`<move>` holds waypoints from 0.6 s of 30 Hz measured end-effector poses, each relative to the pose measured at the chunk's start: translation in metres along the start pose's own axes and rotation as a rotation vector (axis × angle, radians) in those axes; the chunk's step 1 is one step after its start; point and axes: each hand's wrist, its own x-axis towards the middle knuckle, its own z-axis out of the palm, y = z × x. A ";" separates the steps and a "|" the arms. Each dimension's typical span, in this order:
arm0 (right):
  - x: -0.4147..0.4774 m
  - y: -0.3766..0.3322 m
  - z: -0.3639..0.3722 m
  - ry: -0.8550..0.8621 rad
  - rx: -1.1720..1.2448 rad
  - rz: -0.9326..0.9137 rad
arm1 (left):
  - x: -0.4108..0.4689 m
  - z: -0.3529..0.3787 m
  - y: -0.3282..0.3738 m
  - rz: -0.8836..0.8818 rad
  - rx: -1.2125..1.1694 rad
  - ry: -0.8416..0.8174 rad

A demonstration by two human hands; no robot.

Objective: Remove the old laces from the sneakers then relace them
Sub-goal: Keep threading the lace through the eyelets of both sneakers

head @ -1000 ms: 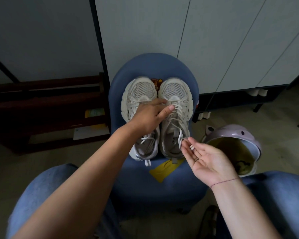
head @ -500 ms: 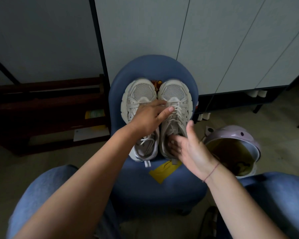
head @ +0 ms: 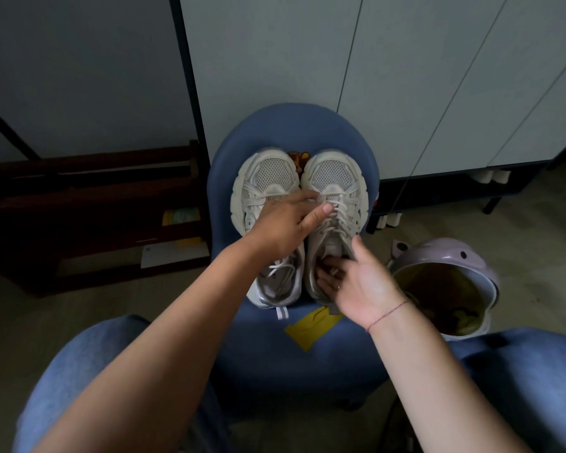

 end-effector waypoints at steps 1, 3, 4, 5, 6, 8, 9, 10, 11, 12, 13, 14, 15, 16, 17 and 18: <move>-0.004 0.000 -0.003 0.001 0.010 -0.003 | 0.000 0.000 0.000 0.001 0.001 0.001; -0.014 0.000 -0.012 -0.014 0.045 -0.011 | 0.000 0.000 0.001 0.001 0.004 0.003; -0.019 0.000 -0.016 -0.025 0.067 -0.021 | 0.000 0.000 0.001 0.002 0.005 0.004; -0.025 0.000 -0.020 -0.032 0.084 -0.033 | 0.000 0.000 0.000 0.002 0.002 0.004; -0.030 0.000 -0.023 -0.034 0.090 -0.047 | -0.001 0.000 0.001 0.002 -0.002 0.003; -0.039 -0.001 -0.029 -0.026 0.076 -0.067 | -0.001 0.000 0.000 0.005 0.003 0.002; -0.043 -0.002 -0.031 -0.014 0.060 -0.074 | -0.001 0.000 0.000 0.006 0.009 0.002; -0.046 -0.002 -0.033 0.001 0.036 -0.084 | -0.001 0.000 0.001 0.007 0.012 0.002; -0.049 -0.002 -0.035 0.017 0.008 -0.096 | -0.002 0.000 0.002 0.007 0.010 0.005; -0.050 -0.002 -0.036 0.030 -0.019 -0.109 | -0.002 0.000 0.003 0.006 0.006 0.009; -0.050 -0.002 -0.035 0.035 -0.034 -0.120 | -0.003 0.000 0.004 0.006 0.001 0.012; -0.049 -0.003 -0.032 0.024 -0.037 -0.125 | -0.004 -0.001 0.005 0.005 -0.002 0.013; -0.048 -0.003 -0.028 0.001 -0.025 -0.121 | -0.004 -0.001 0.005 0.004 -0.003 0.012; -0.045 -0.002 -0.023 -0.034 -0.006 -0.111 | -0.004 -0.002 0.006 0.000 -0.001 0.009; -0.040 -0.001 -0.017 -0.069 0.017 -0.097 | -0.004 -0.001 0.005 -0.005 0.003 0.007; -0.035 0.000 -0.012 -0.099 0.039 -0.082 | -0.004 -0.001 0.005 -0.007 0.012 0.005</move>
